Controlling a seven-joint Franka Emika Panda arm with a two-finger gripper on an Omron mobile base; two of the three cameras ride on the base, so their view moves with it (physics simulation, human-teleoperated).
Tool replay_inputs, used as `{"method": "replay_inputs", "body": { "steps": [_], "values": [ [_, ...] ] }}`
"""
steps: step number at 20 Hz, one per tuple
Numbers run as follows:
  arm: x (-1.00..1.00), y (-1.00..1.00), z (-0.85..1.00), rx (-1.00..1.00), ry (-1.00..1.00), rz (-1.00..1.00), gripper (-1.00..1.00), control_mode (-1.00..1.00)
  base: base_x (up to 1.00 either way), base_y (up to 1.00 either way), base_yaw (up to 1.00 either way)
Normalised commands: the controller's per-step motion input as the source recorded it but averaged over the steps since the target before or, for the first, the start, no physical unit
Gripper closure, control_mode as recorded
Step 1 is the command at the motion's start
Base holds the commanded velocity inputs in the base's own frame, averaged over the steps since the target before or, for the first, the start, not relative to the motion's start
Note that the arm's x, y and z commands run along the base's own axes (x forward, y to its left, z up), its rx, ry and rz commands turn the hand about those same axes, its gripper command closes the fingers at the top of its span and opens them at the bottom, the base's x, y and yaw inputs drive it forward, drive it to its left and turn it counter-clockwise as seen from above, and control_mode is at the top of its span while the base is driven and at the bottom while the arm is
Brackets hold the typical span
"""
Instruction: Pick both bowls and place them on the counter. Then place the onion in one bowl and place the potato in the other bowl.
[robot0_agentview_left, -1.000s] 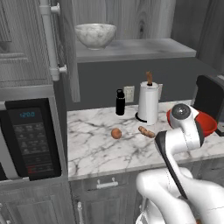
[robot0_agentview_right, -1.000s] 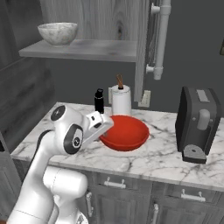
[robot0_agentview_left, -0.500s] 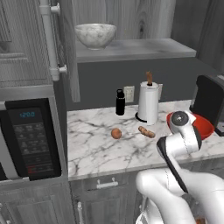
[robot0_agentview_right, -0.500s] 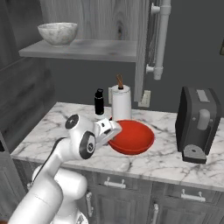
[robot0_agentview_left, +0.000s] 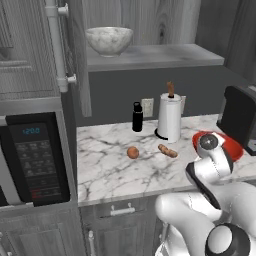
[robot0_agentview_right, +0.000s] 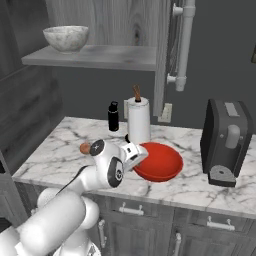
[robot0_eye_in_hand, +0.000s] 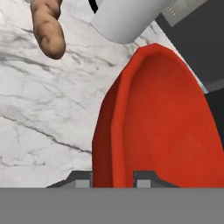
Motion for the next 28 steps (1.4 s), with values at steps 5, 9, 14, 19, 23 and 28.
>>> {"method": "replay_inputs", "body": {
  "steps": [5,9,14,19,23,28],
  "values": [
    [0.31,0.0,-0.34,0.05,0.04,0.03,1.0,-1.0,0.0,0.0,0.0],
    [0.29,0.0,-0.31,0.06,0.04,0.05,1.0,-1.0,0.0,0.0,0.0],
    [0.29,0.0,-0.29,0.05,0.06,0.06,1.0,-1.0,0.0,0.0,0.0],
    [0.26,0.0,-0.3,0.04,0.06,0.06,1.0,-1.0,0.0,0.0,0.0],
    [0.22,0.0,-0.18,0.03,0.04,0.04,-1.0,-1.0,0.0,0.0,0.0],
    [0.04,0.0,-0.02,0.02,0.0,0.02,-1.0,-1.0,0.0,0.0,0.0]
  ]
}}
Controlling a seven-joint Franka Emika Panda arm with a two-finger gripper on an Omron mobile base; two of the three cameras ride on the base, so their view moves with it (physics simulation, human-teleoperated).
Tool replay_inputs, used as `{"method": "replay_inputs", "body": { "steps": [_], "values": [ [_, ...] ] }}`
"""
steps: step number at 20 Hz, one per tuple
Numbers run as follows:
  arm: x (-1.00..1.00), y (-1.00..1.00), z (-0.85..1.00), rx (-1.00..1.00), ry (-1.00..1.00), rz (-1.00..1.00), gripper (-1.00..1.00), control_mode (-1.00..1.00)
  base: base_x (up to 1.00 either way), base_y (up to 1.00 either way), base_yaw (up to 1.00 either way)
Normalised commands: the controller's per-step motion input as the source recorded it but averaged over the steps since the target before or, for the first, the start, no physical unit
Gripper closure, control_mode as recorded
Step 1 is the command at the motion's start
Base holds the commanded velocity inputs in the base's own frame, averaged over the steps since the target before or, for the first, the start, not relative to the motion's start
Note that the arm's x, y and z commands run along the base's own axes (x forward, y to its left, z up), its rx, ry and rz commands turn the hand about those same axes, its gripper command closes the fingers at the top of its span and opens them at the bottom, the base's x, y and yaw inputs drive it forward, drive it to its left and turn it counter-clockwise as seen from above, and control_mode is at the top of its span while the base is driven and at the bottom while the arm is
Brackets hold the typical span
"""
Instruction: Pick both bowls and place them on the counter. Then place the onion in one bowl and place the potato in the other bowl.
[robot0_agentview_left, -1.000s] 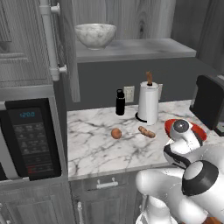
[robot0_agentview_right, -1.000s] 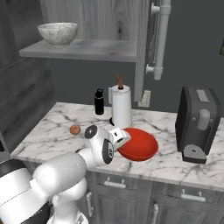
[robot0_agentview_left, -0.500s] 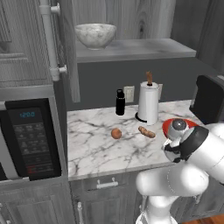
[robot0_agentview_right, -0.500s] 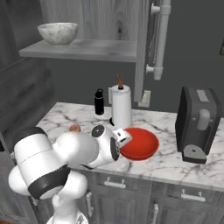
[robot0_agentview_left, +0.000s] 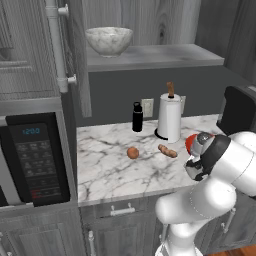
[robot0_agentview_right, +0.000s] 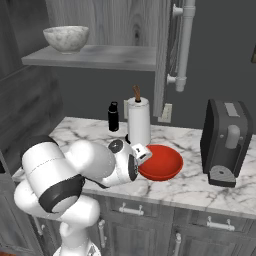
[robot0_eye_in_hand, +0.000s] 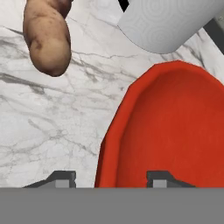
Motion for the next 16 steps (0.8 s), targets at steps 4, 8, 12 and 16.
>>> {"method": "replay_inputs", "body": {
  "steps": [4,8,12,16],
  "values": [
    [-0.32,0.1,0.05,0.0,-0.01,0.0,-1.0,-1.0,0.0,0.0,0.0],
    [-0.4,0.36,0.33,0.02,-0.03,0.0,-1.0,-1.0,0.0,0.0,0.0],
    [-0.25,0.58,0.58,0.02,-0.05,-0.03,-1.0,-1.0,0.0,0.0,0.0],
    [-0.06,0.68,0.74,0.03,-0.1,-0.04,-1.0,-1.0,0.0,0.0,0.0]
  ]
}}
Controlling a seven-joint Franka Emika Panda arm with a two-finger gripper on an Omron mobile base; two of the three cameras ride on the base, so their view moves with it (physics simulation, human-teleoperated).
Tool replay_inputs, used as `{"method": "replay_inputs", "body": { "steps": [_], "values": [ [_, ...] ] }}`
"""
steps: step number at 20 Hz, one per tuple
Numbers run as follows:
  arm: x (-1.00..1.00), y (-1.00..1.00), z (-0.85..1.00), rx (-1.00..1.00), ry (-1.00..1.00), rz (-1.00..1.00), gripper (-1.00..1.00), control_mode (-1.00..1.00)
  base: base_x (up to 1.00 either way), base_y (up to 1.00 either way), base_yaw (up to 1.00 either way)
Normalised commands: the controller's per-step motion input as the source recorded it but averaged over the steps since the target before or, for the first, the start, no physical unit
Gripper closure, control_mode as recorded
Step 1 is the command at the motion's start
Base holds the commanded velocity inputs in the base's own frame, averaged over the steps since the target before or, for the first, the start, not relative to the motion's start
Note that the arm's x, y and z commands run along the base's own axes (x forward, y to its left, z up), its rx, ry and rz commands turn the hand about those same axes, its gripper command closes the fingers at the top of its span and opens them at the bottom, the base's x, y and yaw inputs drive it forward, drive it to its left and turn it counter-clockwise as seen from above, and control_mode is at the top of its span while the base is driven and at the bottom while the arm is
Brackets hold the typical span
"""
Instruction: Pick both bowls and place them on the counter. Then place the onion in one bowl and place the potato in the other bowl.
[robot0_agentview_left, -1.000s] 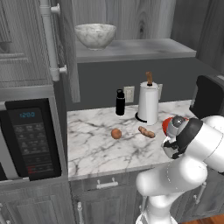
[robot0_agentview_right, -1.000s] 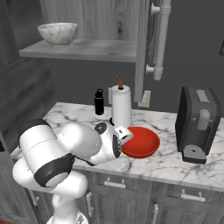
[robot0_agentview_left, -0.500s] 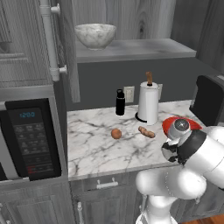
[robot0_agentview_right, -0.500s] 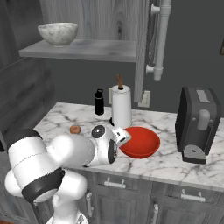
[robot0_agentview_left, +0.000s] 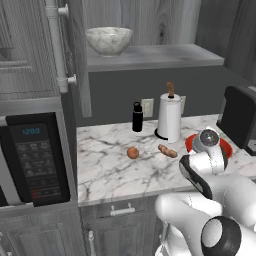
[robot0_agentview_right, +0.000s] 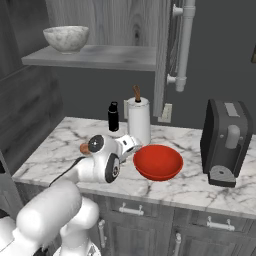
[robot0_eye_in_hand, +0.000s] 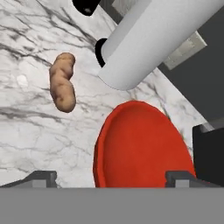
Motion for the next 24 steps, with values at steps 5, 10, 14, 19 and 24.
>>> {"method": "replay_inputs", "body": {
  "steps": [5,10,14,19,24],
  "values": [
    [-0.26,0.62,0.7,0.14,-0.03,-0.07,-1.0,-1.0,0.0,0.0,0.0],
    [-0.35,0.5,0.61,0.28,0.01,-0.09,-1.0,-1.0,0.0,0.0,0.0],
    [-0.42,0.42,0.47,0.3,0.06,-0.08,-1.0,-1.0,0.0,0.0,0.0],
    [-0.44,0.4,0.48,0.31,0.08,-0.12,-1.0,-1.0,0.0,0.0,0.0],
    [-0.3,0.23,0.65,0.25,0.09,-0.14,-1.0,-1.0,0.0,0.0,0.0]
  ]
}}
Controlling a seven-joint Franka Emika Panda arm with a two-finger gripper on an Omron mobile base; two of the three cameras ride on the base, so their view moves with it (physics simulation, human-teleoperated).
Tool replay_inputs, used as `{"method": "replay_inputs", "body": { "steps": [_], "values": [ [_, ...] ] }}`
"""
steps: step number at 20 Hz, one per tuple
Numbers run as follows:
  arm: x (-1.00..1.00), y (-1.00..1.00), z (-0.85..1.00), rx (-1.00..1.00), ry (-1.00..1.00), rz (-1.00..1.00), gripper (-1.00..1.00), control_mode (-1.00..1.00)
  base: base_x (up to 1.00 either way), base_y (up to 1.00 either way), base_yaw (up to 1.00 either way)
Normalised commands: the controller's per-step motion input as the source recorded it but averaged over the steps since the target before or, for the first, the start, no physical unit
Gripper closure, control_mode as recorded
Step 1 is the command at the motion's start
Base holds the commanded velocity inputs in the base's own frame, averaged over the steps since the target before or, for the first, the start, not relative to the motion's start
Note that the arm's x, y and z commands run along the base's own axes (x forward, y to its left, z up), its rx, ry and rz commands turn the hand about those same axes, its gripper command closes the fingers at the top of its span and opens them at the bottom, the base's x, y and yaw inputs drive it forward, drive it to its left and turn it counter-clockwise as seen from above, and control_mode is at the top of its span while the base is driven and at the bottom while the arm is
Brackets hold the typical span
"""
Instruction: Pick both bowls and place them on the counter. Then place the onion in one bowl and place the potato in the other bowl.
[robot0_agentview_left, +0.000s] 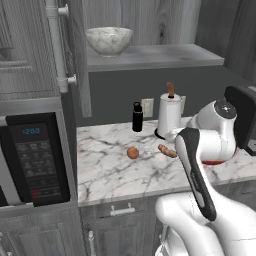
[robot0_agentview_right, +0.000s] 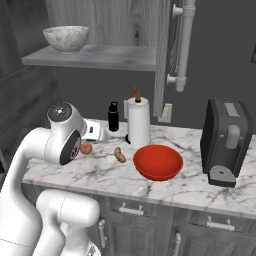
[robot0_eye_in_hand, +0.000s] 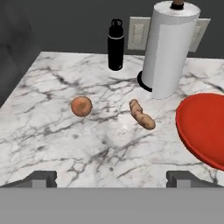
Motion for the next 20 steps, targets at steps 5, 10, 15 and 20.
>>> {"method": "replay_inputs", "body": {
  "steps": [5,10,15,20],
  "values": [
    [-0.09,0.01,0.52,0.16,0.1,-0.11,-1.0,-1.0,0.0,0.0,0.0],
    [-0.2,-0.02,0.09,0.09,-0.01,-0.01,-1.0,-1.0,0.0,0.0,0.0],
    [-0.07,0.16,0.66,0.17,0.0,-0.08,-1.0,-1.0,0.0,0.0,0.0],
    [0.0,0.31,0.75,0.15,0.01,-0.13,-1.0,-1.0,0.0,0.0,0.0]
  ]
}}
